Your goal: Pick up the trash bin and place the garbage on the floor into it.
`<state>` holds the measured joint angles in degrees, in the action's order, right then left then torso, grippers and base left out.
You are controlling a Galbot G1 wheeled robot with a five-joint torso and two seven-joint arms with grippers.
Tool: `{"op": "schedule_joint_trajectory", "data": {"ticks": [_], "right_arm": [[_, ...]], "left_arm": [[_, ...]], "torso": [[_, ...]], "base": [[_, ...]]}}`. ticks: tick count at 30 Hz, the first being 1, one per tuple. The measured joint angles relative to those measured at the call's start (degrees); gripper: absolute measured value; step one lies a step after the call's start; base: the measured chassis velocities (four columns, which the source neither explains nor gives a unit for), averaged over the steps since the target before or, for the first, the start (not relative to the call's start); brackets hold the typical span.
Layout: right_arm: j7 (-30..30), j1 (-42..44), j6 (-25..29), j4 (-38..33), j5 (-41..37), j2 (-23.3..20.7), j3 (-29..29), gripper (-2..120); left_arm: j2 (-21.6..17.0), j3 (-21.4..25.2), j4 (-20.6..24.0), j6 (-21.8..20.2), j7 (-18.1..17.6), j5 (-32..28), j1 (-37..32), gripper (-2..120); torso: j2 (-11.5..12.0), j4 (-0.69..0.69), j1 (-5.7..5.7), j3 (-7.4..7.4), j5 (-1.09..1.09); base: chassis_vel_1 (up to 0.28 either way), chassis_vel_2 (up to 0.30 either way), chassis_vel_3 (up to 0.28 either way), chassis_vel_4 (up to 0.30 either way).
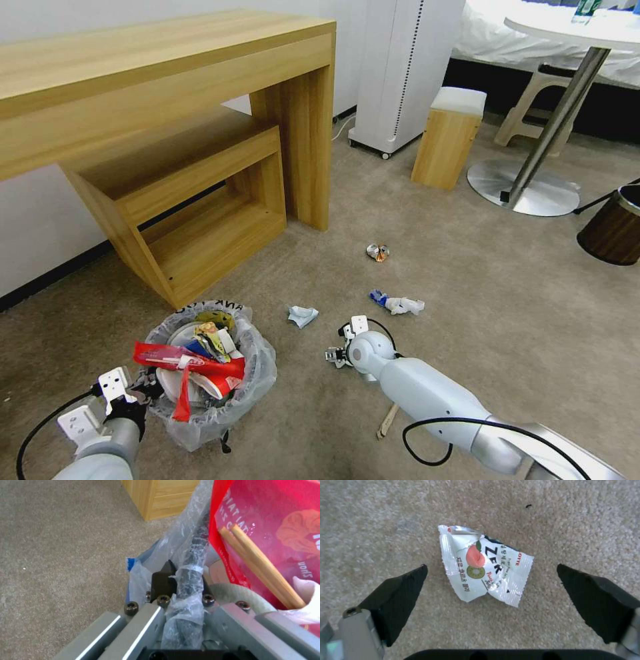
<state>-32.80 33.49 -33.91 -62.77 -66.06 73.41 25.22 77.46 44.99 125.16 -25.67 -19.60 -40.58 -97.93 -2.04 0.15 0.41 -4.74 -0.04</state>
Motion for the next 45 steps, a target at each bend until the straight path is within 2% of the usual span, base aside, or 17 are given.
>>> {"op": "schedule_joint_trajectory", "data": {"ticks": [9, 14, 15, 17, 18, 21, 32, 34, 35, 36, 38, 45], "right_arm": [[1.4, -0.2, 1.1, 1.8, 2.3, 1.0, 0.2, 88], [2.0, -0.1, 1.9, 2.5, 3.9, 1.2, 0.6, 73], [2.0, -0.1, 1.9, 2.5, 3.9, 1.2, 0.6, 73], [2.6, 0.1, 2.5, 3.3, 5.1, 1.3, 1.0, 60], [2.6, 0.1, 2.5, 3.3, 5.1, 1.3, 1.0, 60], [2.9, 0.5, 3.1, 3.6, 6.0, 1.4, 1.2, 43], [2.9, 1.0, 3.8, 3.2, 7.1, 1.3, 1.9, 28], [2.8, 1.0, 3.8, 2.6, 7.1, 1.2, 2.0, 20], [2.8, 1.0, 3.8, 2.6, 7.1, 1.2, 2.0, 20], [2.8, 1.1, 3.8, 1.4, 7.1, 0.6, 2.1, 10], [2.7, 1.4, 3.7, -0.5, 6.9, -0.4, 2.1, 2], [1.7, 2.7, 3.4, -8.1, 6.0, -4.9, 0.8, 0]], "left_arm": [[0.2, 0.0, 0.0, 0.1, 0.1, 0.1, -0.2, 0], [0.4, -0.1, -0.2, 0.3, 0.2, 0.2, -0.2, 0], [0.4, -0.1, -0.2, 0.3, 0.2, 0.2, -0.2, 0], [0.5, -0.2, -0.1, 0.4, 0.2, 0.2, -0.2, 0], [0.5, -0.2, -0.1, 0.4, 0.2, 0.2, -0.2, 0], [0.6, -0.4, -0.1, 0.5, 0.2, 0.3, -0.3, 0], [1.1, -0.7, -0.1, 0.8, 0.5, 0.8, -0.2, 0], [1.1, -0.8, -0.1, 0.8, 0.5, 0.9, -0.1, 0], [1.1, -0.8, -0.1, 0.8, 0.5, 0.9, -0.1, 0], [1.2, -0.8, -0.2, 0.8, 0.5, 0.9, 0.0, 0], [1.1, -0.8, -0.4, 0.8, 0.5, 1.0, 0.1, 0], [0.7, -0.8, -1.5, 0.8, 0.5, 1.0, 0.8, 0]], "torso": [[0.0, -0.01, 0.00, 0.00, 0.01], [0.0, -0.01, 0.00, 0.00, 0.00], [0.0, -0.01, 0.00, 0.00, 0.00], [0.0, -0.01, 0.00, 0.00, 0.01], [0.0, -0.01, 0.00, 0.00, 0.01], [0.0, -0.01, 0.00, 0.00, 0.01], [0.0, -0.01, 0.00, 0.00, 0.01], [0.0, -0.01, 0.00, 0.00, 0.01], [0.0, -0.01, 0.00, 0.00, 0.01], [0.0, -0.01, 0.00, 0.00, 0.01], [0.0, -0.01, 0.00, 0.00, 0.01], [0.0, 0.00, 0.00, 0.00, 0.00]], "base": [[0.000, 0.000, 0.000, 0.000], [0.000, 0.000, 0.000, 0.000], [0.000, 0.000, 0.000, 0.000], [0.000, 0.000, 0.000, 0.000], [0.000, 0.000, 0.000, 0.000], [0.000, 0.000, 0.000, 0.000], [0.000, 0.000, 0.000, 0.000], [0.000, 0.000, 0.000, 0.000], [0.000, 0.000, 0.000, 0.000], [0.000, 0.000, 0.000, 0.000], [0.000, 0.000, 0.000, 0.000], [0.000, 0.000, 0.000, 0.000]]}}
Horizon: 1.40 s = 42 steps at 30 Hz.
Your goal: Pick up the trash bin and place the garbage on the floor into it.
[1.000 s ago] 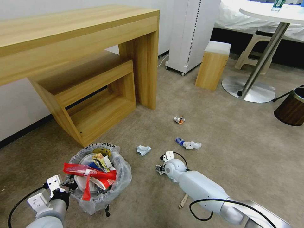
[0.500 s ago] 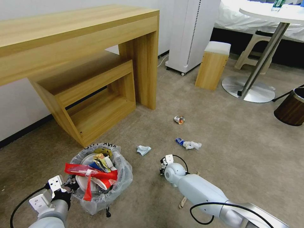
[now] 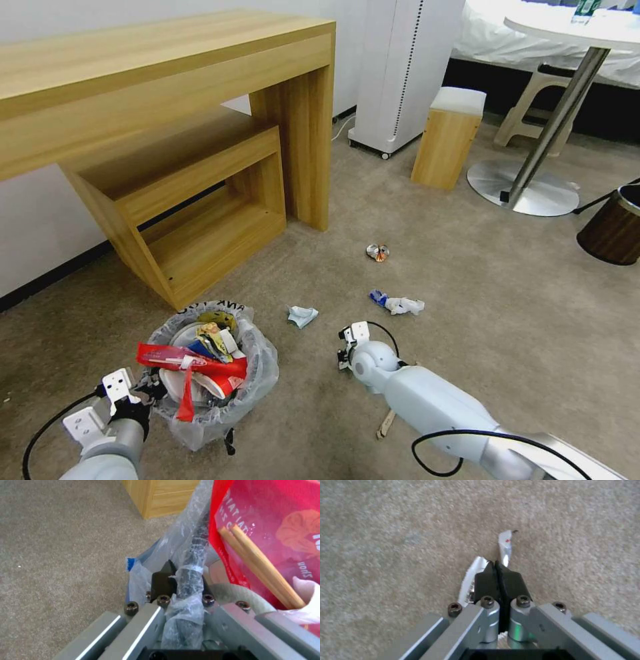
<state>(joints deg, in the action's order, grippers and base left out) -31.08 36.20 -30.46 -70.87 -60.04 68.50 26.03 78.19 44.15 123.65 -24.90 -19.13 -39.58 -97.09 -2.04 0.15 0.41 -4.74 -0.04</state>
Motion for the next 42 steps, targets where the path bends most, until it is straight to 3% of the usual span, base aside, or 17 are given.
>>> {"op": "schedule_joint_trajectory", "data": {"ticks": [7, 8, 14, 20, 27, 31, 35, 41, 42], "right_arm": [[-0.1, 0.7, 0.4, 0.2, 1.0, 0.4, 0.2, 0], [0.0, 0.7, 0.4, 0.8, 1.2, 0.9, 0.4, 9], [0.3, 0.4, 0.4, 1.4, 1.5, 1.5, 1.0, 24], [0.0, 0.4, 0.0, 1.5, 1.5, 1.6, 1.2, 51], [-0.5, 1.0, -0.4, 1.7, 1.8, 1.4, 1.1, 71], [-0.4, 1.3, -0.4, 2.9, 2.5, 1.3, 1.1, 91], [-0.3, 1.3, -0.3, 3.7, 2.8, 1.6, 1.2, 93], [0.2, 1.3, 0.2, 5.5, 3.6, 2.7, 1.6, 77], [0.3, 1.2, 0.3, 5.8, 3.7, 2.9, 1.7, 70]], "left_arm": [[0.3, -0.3, -0.3, 0.0, 0.0, 0.3, 0.1, 0], [0.3, -0.3, -0.3, 0.0, 0.0, 0.3, 0.1, 0], [0.2, -0.1, -0.2, 0.0, 0.0, 0.2, 0.0, 0], [0.1, -0.1, -0.2, 0.0, -0.1, 0.0, 0.4, 0], [-0.1, -0.1, -0.4, -0.1, -0.2, -0.1, 0.8, 0], [0.0, -0.3, -0.4, -0.1, -0.2, -0.2, 0.9, 0], [0.0, -0.3, -0.4, -0.1, -0.2, -0.2, 0.9, 0], [0.1, -0.3, -0.2, -0.1, -0.2, -0.2, 0.6, 0], [0.1, -0.2, -0.2, -0.1, -0.2, -0.2, 0.5, 0]], "torso": [[0.0, -0.01, 0.00, 0.00, 0.01], [0.0, -0.01, 0.00, 0.00, 0.00], [0.0, -0.01, 0.00, 0.00, 0.00], [0.0, -0.01, 0.00, 0.00, 0.00], [0.0, -0.01, 0.00, 0.00, 0.00], [0.0, 0.00, 0.00, 0.00, 0.00], [0.0, 0.00, 0.00, 0.00, 0.01], [0.0, -0.01, 0.00, 0.00, 0.01], [0.0, -0.01, 0.00, 0.00, 0.00]], "base": [[0.000, 0.000, 0.000, 0.000], [0.000, 0.000, 0.000, 0.000], [0.000, 0.000, 0.000, 0.000], [0.000, 0.000, 0.000, 0.000], [0.000, 0.000, 0.000, 0.000], [0.000, 0.000, 0.000, 0.000], [0.000, 0.000, 0.000, 0.000], [0.000, 0.000, 0.000, 0.000], [0.000, 0.000, 0.000, 0.000]]}}
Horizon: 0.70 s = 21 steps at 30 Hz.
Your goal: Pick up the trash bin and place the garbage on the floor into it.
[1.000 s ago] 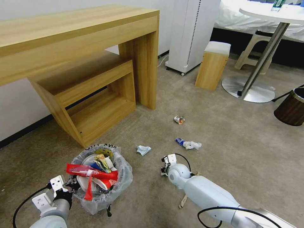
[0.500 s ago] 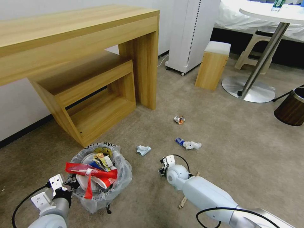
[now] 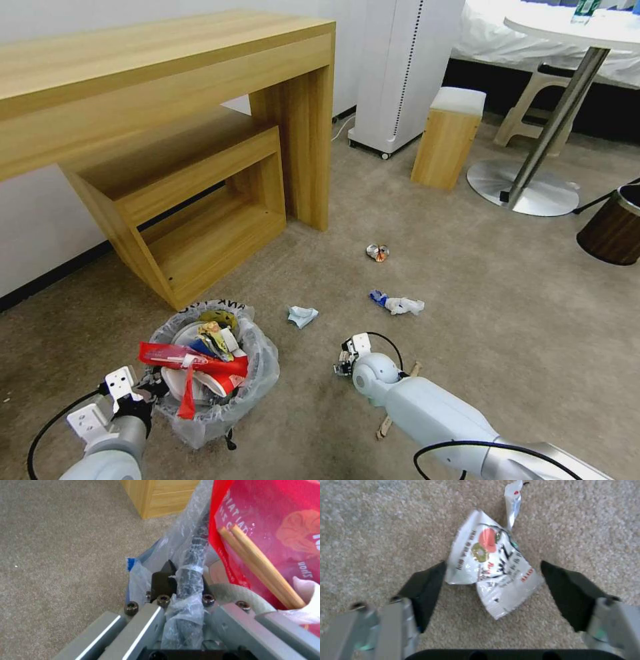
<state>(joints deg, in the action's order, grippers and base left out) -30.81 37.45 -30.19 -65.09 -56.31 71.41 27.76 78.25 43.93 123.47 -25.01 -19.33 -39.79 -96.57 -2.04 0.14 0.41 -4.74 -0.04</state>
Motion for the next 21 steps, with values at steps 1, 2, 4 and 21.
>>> {"op": "schedule_joint_trajectory", "data": {"ticks": [1, 2, 4, 21], "right_arm": [[0.0, 0.0, 0.0, 0.0, 0.0, 0.0, 0.0, 70], [0.0, 0.0, 0.1, 0.1, 0.1, 0.1, 0.1, 67], [0.2, -0.1, 0.2, 0.4, 0.4, 0.2, 0.2, 57], [1.5, 0.8, 1.9, 2.1, 3.0, 0.1, 0.5, 0]], "left_arm": [[0.0, 0.0, 0.0, 0.0, 0.0, 0.0, 0.0, 0], [0.0, 0.0, 0.0, 0.0, 0.0, 0.0, 0.0, 0], [-0.1, 0.1, 0.0, 0.0, 0.0, -0.1, 0.0, 0], [0.0, -0.4, -0.7, 0.2, 0.1, 0.0, 0.5, 0]], "torso": [[0.0, 0.00, 0.00, 0.00, 0.00], [0.0, 0.00, 0.00, 0.00, 0.00], [0.0, -0.01, 0.00, 0.00, 0.00], [0.0, 0.00, 0.00, 0.01, 0.00]], "base": [[0.000, 0.000, 0.000, 0.000], [0.000, 0.000, 0.000, 0.000], [0.000, 0.000, 0.000, 0.000], [0.000, 0.000, 0.000, 0.000]]}}
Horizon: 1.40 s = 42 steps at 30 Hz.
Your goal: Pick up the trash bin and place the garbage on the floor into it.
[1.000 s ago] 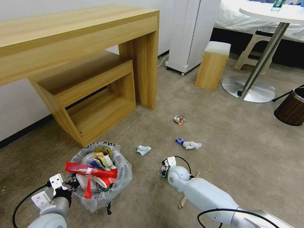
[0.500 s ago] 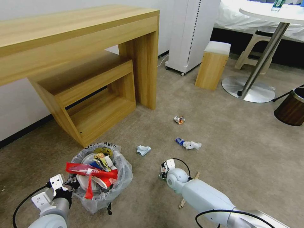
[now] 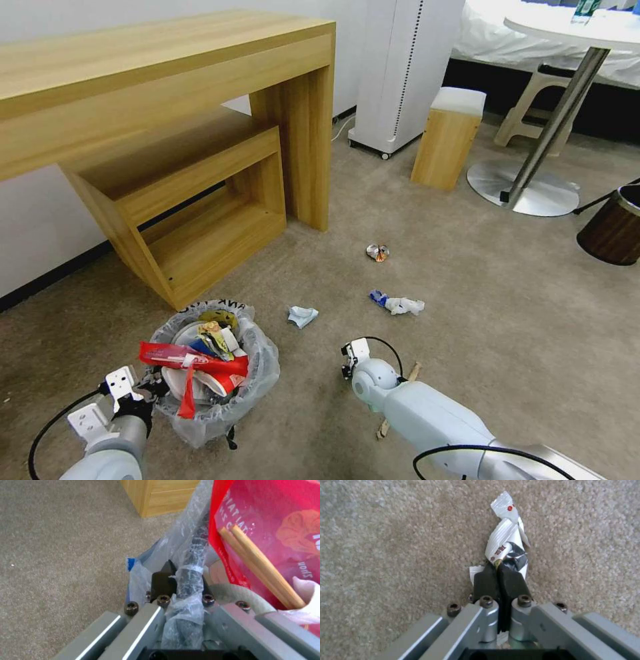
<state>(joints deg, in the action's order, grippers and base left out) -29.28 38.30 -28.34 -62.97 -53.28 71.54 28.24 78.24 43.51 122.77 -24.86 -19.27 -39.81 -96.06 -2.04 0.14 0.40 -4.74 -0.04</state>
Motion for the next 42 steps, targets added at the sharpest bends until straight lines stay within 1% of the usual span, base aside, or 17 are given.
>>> {"op": "schedule_joint_trajectory", "data": {"ticks": [8, 11, 13, 15, 16, 18, 20, 22, 23, 26, 28, 32, 34, 36, 38, 39, 42], "right_arm": [[0.1, 0.6, -0.1, -4.6, -1.1, -3.2, -1.8, 0], [0.1, 1.2, 0.8, -10.9, -2.5, -7.7, -4.2, 0], [0.4, 1.4, 1.6, -12.9, -2.8, -9.1, -5.0, 0], [2.2, 1.6, 5.8, -16.7, -3.0, -11.9, -6.7, 0], [2.2, 1.6, 5.8, -16.7, -3.0, -11.9, -6.7, 0], [7.4, 1.6, 13.7, -21.3, -1.3, -14.8, -8.1, 0], [8.4, 1.6, 15.0, -22.2, -1.0, -15.2, -8.3, 0], [13.3, 1.1, 20.7, -28.3, -0.2, -17.0, -8.9, 0], [13.3, 1.1, 20.7, -28.3, -0.2, -17.0, -8.9, 0], [17.1, 0.1, 25.5, -32.2, 0.6, -17.8, -8.8, 0], [22.4, -1.5, 30.7, -35.6, 0.8, -18.6, -7.8, 0], [26.7, -3.6, 34.5, -38.3, 0.0, -19.1, -5.6, 0], [29.0, -7.8, 35.7, -42.6, -1.8, -19.9, 0.0, 0], [29.0, -8.4, 35.6, -43.1, -2.0, -20.0, 0.9, 0], [27.8, -12.5, 33.9, -45.9, -3.7, -19.9, 6.9, 0], [27.8, -12.5, 33.9, -45.9, -3.7, -19.9, 6.9, 0], [22.6, -18.0, 29.8, -47.1, -5.7, -17.7, 14.2, 0]], "left_arm": [[-0.2, -0.1, -0.7, 0.1, 0.0, 0.2, 0.4, 0], [-0.6, 0.1, -1.3, 0.1, 0.0, 0.0, 0.8, 0], [-0.8, 0.1, -1.5, 0.1, -0.1, -0.2, 1.0, 0], [-0.9, 0.1, -1.8, 0.0, -0.1, -0.4, 1.4, 0], [-0.9, 0.1, -1.8, 0.0, -0.1, -0.4, 1.4, 0], [-1.0, 0.0, -2.0, -0.1, -0.2, -0.5, 1.6, 0], [-1.0, 0.0, -2.0, -0.1, -0.2, -0.5, 1.7, 0], [-1.0, -0.1, -2.0, -0.2, -0.2, -0.5, 1.8, 0], [-1.0, -0.1, -2.0, -0.2, -0.2, -0.5, 1.8, 0], [-0.9, -0.1, -1.9, -0.3, -0.2, -0.5, 1.8, 0], [-0.9, -0.2, -1.7, -0.3, -0.2, -0.5, 1.7, 0], [-0.8, -0.2, -1.4, -0.4, -0.2, -0.4, 1.6, 0], [-0.6, -0.3, -1.0, -0.6, -0.2, -0.2, 1.5, 0], [-0.5, -0.4, -0.9, -0.6, -0.2, -0.2, 1.5, 0], [-0.2, -0.5, -0.6, -0.8, -0.3, 0.0, 1.6, 0], [-0.2, -0.5, -0.6, -0.8, -0.3, 0.0, 1.6, 0], [0.4, -0.6, 0.0, -1.0, -0.3, 0.3, 1.7, 0]], "torso": [[0.0, 0.01, 0.00, -0.01, 0.01], [0.0, 0.02, 0.00, -0.01, -0.01], [0.0, 0.01, 0.00, -0.01, 0.01], [0.0, 0.02, 0.00, -0.01, -0.01], [0.0, 0.02, 0.00, -0.01, -0.01], [0.0, 0.01, 0.01, 0.00, 0.00], [0.0, 0.01, 0.00, 0.00, 0.00], [0.0, 0.00, 0.00, 0.00, 0.01], [0.0, 0.00, 0.00, 0.00, 0.01], [0.0, -0.01, 0.01, 0.00, 0.00], [0.0, 0.00, 0.00, -0.01, 0.00], [0.0, 0.00, 0.01, 0.00, 0.00], [0.0, 0.00, 0.00, 0.00, 0.00], [0.0, 0.00, 0.01, 0.00, -0.01], [0.0, 0.00, 0.00, 0.00, 0.00], [0.0, 0.00, 0.00, 0.00, 0.00], [0.0, 0.00, 0.00, 0.00, -0.01]], "base": [[0.000, 0.000, 0.000, 0.000], [0.000, 0.000, 0.000, 0.000], [0.000, 0.000, 0.000, 0.000], [0.000, 0.000, 0.000, 0.000], [0.000, 0.000, 0.000, 0.000], [0.000, 0.000, 0.000, 0.000], [0.000, 0.000, 0.000, 0.000], [0.000, 0.000, 0.000, 0.000], [0.000, 0.000, 0.000, 0.000], [0.000, 0.000, 0.000, 0.000], [0.000, 0.000, 0.000, 0.000], [0.000, 0.000, 0.000, 0.000], [0.000, 0.000, 0.000, 0.000], [0.000, 0.000, 0.000, 0.000], [0.000, 0.000, 0.000, 0.000], [0.000, 0.000, 0.000, 0.000], [0.000, 0.000, 0.000, 0.000]]}}
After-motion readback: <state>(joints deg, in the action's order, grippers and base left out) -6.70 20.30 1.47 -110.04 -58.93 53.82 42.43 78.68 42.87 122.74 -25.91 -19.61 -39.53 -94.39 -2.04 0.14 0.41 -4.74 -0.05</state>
